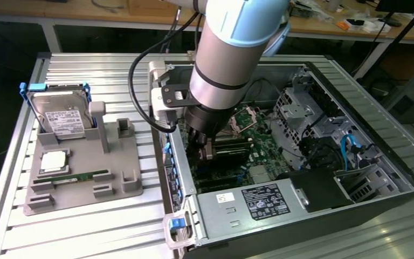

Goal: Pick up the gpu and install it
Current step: 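Press down on the gpu until it lock into place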

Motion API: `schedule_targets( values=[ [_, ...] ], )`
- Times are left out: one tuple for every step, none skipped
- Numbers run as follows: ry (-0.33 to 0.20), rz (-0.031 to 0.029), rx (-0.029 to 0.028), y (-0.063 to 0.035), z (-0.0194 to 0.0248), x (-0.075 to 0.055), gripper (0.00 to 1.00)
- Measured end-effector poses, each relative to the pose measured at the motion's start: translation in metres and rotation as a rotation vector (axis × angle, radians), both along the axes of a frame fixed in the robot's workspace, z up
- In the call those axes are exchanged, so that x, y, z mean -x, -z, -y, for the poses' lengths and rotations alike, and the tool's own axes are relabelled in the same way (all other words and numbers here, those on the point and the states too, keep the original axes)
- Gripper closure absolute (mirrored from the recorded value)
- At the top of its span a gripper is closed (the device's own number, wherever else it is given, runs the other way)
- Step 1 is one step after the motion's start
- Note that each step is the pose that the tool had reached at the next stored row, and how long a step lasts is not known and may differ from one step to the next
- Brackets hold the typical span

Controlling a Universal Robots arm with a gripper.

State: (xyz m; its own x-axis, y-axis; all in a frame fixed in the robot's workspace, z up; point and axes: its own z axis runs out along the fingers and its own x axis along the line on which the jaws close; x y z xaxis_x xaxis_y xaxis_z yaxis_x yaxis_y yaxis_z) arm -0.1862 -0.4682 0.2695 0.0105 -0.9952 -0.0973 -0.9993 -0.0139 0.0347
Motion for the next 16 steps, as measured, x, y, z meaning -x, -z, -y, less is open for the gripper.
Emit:
schedule_targets(
  values=[
    [0.0, 0.0013, -0.0016, -0.0018, -0.0001, 0.0, 0.89],
    [0.0, 0.0018, -0.0024, -0.0044, -0.0002, 0.0, 0.89],
    [0.0, 0.0006, -0.0009, -0.0082, -0.0001, 0.0, 0.89],
    [0.0, 0.0002, -0.0003, -0.0118, 0.0, 0.0, 0.89],
    [0.0, 0.0002, -0.0002, -0.0145, 0.0, 0.0, 0.89],
    [0.0, 0.0002, -0.0002, -0.0166, 0.0, 0.0, 0.89],
    [0.0, 0.0001, -0.0001, -0.0181, 0.0, 0.0, 0.89],
    [0.0, 0.0, 0.0, -0.0192, 0.0, 0.0, 0.89],
    [0.0, 0.0, -0.0001, -0.0198, 0.0, 0.0, 0.89],
    [0.0, 0.0002, -0.0002, -0.0202, 0.0, 0.0, 0.89],
    [0.0, 0.0001, -0.0001, -0.021, 0.0, 0.0, 0.89],
    [0.0, 0.0001, 0.0, -0.0223, 0.0, 0.0, 0.89],
    [0.0, 0.0001, -0.0001, -0.0244, 0.0, 0.0, 0.89],
    [0.0, 0.0002, -0.0001, -0.0275, 0.0, 0.0, 0.89],
    [0.0, 0.0002, -0.0001, -0.0302, 0.0, 0.0, 0.89],
    [0.0, 0.0001, 0.0, -0.0329, 0.0, 0.0, 0.89]
  ],
)
